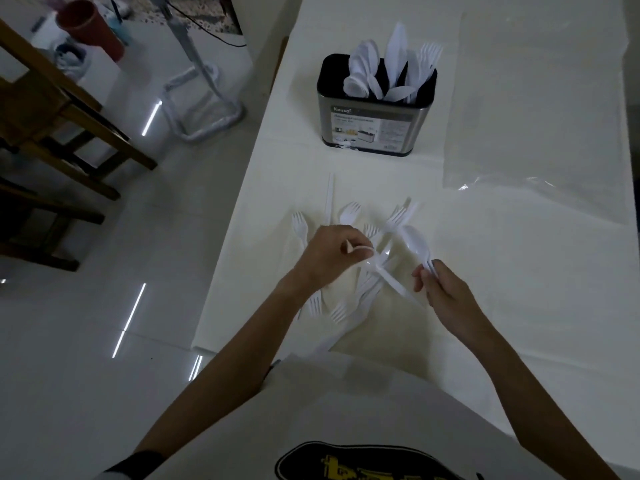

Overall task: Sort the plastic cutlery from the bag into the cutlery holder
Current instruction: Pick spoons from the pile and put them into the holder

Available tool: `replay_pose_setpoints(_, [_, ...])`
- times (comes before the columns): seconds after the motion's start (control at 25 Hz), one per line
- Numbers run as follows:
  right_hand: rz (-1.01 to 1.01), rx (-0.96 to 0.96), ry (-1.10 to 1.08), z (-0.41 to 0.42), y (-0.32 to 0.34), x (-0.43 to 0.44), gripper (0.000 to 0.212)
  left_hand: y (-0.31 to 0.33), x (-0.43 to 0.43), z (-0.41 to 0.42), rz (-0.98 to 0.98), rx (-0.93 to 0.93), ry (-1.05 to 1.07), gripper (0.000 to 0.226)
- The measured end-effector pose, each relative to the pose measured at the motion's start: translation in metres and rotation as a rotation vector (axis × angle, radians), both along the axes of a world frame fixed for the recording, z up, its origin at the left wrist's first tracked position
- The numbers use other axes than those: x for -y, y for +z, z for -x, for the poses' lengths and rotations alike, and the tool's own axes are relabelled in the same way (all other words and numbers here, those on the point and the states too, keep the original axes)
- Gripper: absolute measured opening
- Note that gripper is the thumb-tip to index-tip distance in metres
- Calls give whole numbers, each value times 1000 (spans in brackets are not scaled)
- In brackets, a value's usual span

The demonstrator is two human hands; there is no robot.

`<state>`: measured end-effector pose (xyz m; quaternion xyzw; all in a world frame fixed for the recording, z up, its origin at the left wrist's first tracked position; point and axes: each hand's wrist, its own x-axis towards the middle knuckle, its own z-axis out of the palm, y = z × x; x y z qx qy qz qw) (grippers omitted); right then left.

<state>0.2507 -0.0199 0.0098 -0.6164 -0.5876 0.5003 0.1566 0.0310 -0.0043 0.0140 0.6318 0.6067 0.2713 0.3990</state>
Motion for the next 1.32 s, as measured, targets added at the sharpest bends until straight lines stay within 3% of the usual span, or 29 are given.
replay_pose_setpoints(0.16, [351, -244, 58, 8, 10, 10, 30, -9, 8, -33, 66, 95, 200, 27])
replay_pose_setpoints(0.32, [416, -396, -11, 8, 2, 21, 36, -17, 13, -45, 122, 259, 312, 24])
replay_pose_setpoints(0.48, [574, -611, -68, 11, 0, 24, 49, -19, 13, -48, 117, 241, 284, 21])
replay_pose_setpoints(0.72, [529, -443, -8, 17, 14, 21, 24, -19, -4, -40, 76, 149, 113, 18])
replay_pose_setpoints(0.88, [485, -335, -44, 10, 12, 15, 20, -16, -3, -30, 6, 58, 130, 17])
replay_pose_setpoints(1.08, [441, -266, -196, -7, 0, 18, 20, -31, 18, -24, 119, -401, -92, 57])
replay_pose_setpoints(1.32, [405, -246, -230, -13, -1, 17, 19, -35, 12, -29, 83, -299, 54, 24])
